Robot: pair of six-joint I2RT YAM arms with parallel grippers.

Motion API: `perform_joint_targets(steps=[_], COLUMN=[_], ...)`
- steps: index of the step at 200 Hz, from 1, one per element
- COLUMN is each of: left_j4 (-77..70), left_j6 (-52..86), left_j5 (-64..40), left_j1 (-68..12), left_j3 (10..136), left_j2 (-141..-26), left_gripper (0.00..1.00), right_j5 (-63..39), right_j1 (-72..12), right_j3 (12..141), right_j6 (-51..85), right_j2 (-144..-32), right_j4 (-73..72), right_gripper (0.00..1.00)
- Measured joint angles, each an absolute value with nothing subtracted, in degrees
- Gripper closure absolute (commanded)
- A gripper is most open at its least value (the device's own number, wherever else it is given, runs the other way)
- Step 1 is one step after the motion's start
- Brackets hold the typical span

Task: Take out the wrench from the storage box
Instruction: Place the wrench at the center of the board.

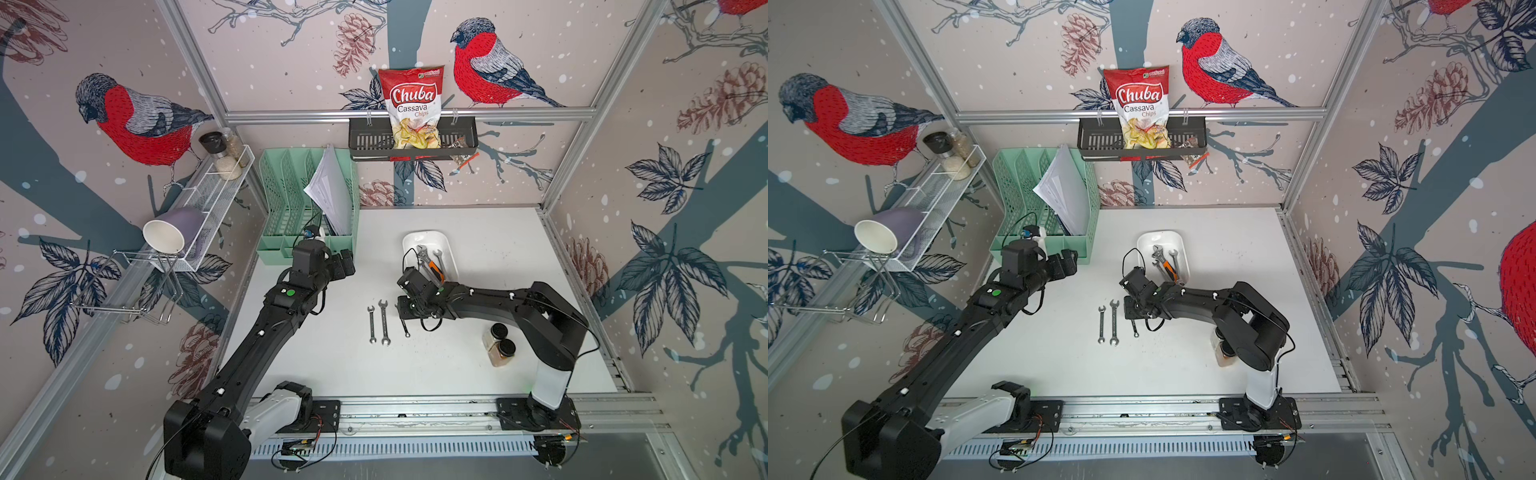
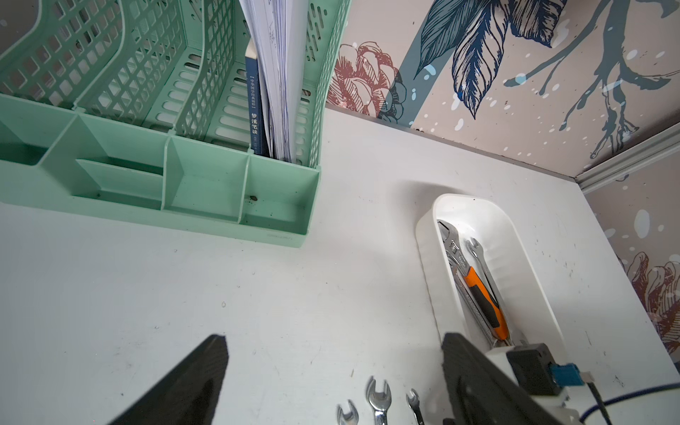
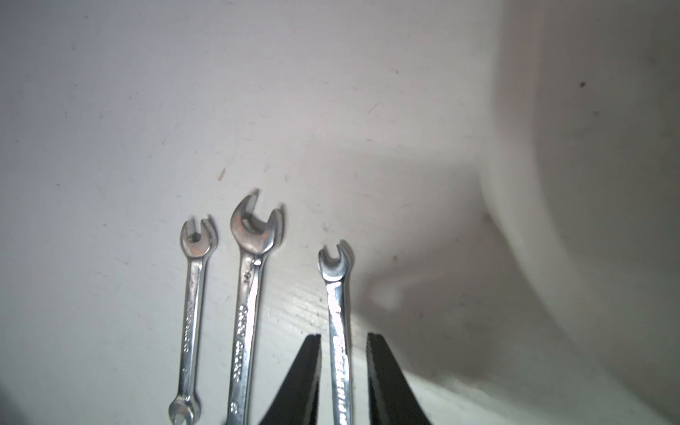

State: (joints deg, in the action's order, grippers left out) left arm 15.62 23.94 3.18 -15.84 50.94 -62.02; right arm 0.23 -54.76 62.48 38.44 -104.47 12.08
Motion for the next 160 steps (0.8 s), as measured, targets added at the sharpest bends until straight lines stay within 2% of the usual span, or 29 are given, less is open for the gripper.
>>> perform_joint_targets(steps=[56, 160], left_j4=[15.6, 15.6], left_j6=[24.0, 24.0], left_j5=[3.2, 3.2], left_j1=[-15.8, -15.8], left_j3=[50.9, 50.9], left_j2=[-62.0, -61.9], left_gripper=[0.05, 0.05], right_j5=[-4.8, -8.8], right_j1=[-55.2, -56.1], right_j3=[57.4, 56.7], right_j6=[37.5, 37.4], right_j2=[-101.0, -102.5], right_j4=[12.0, 10.9], right_gripper=[0.68, 0.68])
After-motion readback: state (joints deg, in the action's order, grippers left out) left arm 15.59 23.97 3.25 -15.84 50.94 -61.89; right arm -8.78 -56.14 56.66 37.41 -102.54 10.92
